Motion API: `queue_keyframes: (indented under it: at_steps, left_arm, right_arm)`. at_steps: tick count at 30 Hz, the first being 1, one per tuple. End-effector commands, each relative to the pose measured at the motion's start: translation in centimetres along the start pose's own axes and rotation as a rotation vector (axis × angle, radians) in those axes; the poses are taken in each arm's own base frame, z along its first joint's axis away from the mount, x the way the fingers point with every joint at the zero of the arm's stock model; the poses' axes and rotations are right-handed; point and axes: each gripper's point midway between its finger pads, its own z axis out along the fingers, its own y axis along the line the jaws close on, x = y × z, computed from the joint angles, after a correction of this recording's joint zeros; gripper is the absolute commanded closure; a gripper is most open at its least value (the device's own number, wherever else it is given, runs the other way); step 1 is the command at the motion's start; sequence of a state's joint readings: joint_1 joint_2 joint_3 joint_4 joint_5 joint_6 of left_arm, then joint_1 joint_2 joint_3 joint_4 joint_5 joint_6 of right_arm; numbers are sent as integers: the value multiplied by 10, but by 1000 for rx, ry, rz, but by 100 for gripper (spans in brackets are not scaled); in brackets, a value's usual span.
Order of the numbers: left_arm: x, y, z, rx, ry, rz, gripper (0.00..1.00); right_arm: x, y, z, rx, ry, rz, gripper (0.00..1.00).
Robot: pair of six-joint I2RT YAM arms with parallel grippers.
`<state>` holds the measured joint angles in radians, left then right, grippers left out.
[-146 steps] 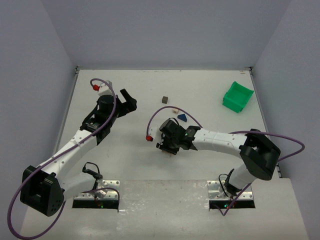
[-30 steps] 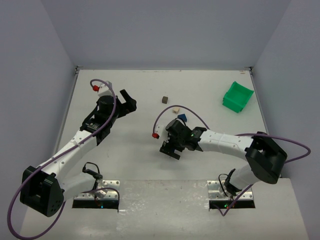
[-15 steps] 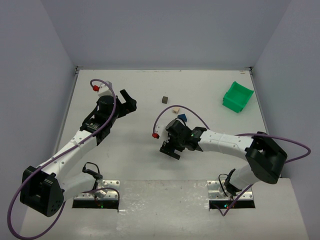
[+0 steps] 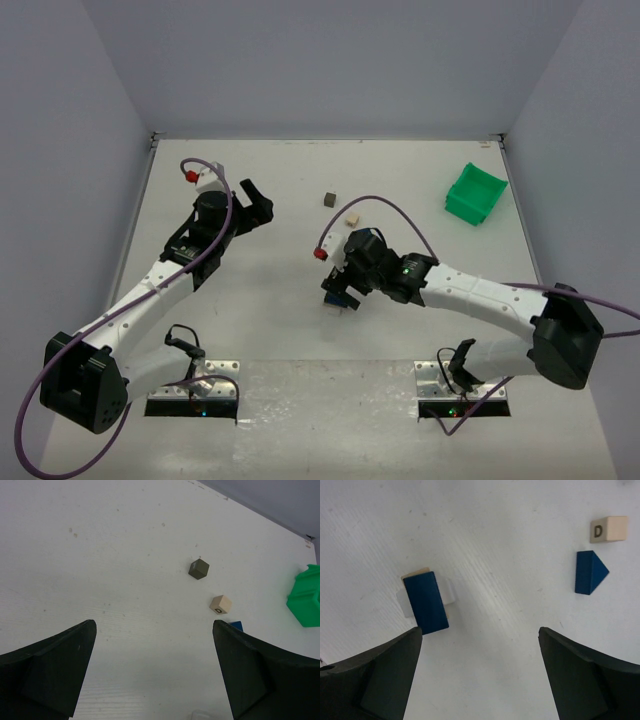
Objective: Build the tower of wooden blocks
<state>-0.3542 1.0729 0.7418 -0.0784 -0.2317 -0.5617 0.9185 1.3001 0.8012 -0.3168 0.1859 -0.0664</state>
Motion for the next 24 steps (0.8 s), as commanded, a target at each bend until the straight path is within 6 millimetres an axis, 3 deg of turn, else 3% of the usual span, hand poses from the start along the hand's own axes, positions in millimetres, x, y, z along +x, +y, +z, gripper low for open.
queue_keyframes:
  at_steps: [1, 7, 9, 15, 24]
  left_arm:
    - [-13, -8, -3, 34, -48, -14, 0]
    - [-13, -6, -2, 25, -47, -14, 0]
    - [-13, -6, -1, 21, -50, -14, 0]
    - [-13, -6, 0, 18, -46, -4, 0]
    - [-15, 1, 5, -30, -56, -6, 0]
  right_arm:
    - [-36, -49, -17, 224, -97, 338, 1]
    - [-31, -97, -3, 285, -74, 593, 1]
    - [-41, -106, 3, 259, -79, 603, 1]
    - [-59, -132, 53, 115, -44, 286, 1]
    - [-58, -155, 97, -32, -17, 62, 1]
